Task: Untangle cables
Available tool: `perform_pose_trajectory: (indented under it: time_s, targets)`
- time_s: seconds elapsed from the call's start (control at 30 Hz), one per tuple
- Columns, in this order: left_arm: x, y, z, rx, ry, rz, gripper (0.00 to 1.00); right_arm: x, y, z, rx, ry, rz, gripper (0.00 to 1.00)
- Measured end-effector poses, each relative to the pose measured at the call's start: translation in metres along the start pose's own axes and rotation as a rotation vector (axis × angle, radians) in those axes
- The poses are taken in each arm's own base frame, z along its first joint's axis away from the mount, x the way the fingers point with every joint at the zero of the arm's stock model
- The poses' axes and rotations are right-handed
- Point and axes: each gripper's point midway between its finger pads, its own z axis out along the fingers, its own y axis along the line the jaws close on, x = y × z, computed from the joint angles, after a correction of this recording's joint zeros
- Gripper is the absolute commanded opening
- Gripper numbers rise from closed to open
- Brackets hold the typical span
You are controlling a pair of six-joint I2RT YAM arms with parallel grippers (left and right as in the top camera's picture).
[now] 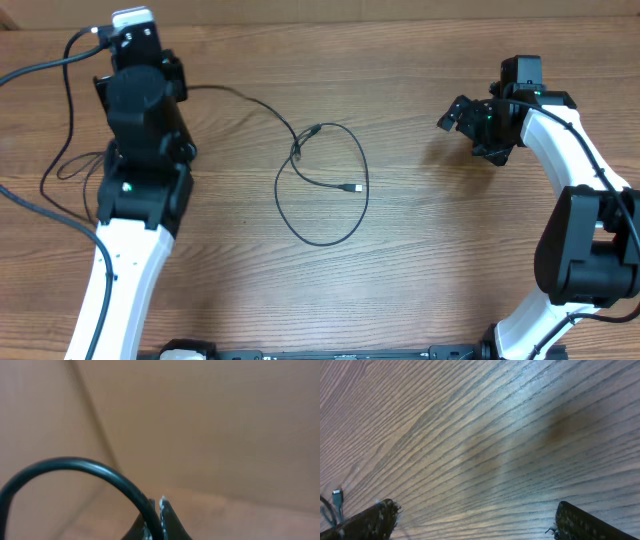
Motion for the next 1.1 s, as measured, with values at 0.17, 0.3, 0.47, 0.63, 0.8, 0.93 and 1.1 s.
perform_pose_trajectory:
  time_s: [0.17, 0.3, 0.47, 0.63, 0.8, 0.93, 1.1]
  targets:
    - [0.058, 0.02, 0.027, -0.077, 0.19, 0.006, 0.04, 0.0, 0.0, 0.0, 0.0, -0.001, 0.0, 1.0]
    - [0.101, 0.035, 0.043, -0.133, 0.323, 0.018, 0.04, 0.0, 0.0, 0.0, 0.0, -0.001, 0.0, 1.0]
    - [0.15, 0.047, 0.056, -0.181, 0.47, 0.052, 0.04, 0.0, 0.0, 0.0, 0.0, 0.0, 0.0, 1.0]
    - [0.195, 0.046, 0.06, -0.177, 0.613, 0.099, 0.04, 0.0, 0.0, 0.0, 0.0, 0.0, 0.0, 1.0]
    - [0.222, 0.038, 0.061, -0.149, 0.696, 0.131, 0.04, 0.0, 0.0, 0.0, 0.0, 0.0, 0.0, 1.0]
    - [0.243, 0.03, 0.062, -0.116, 0.757, 0.148, 0.06, 0.0, 0.0, 0.0, -0.001, 0.0, 0.0, 1.0]
    - [0.27, 0.019, 0.062, -0.075, 0.832, 0.164, 0.6, 0.0, 0.0, 0.0, 0.0, 0.0, 0.0, 1.0]
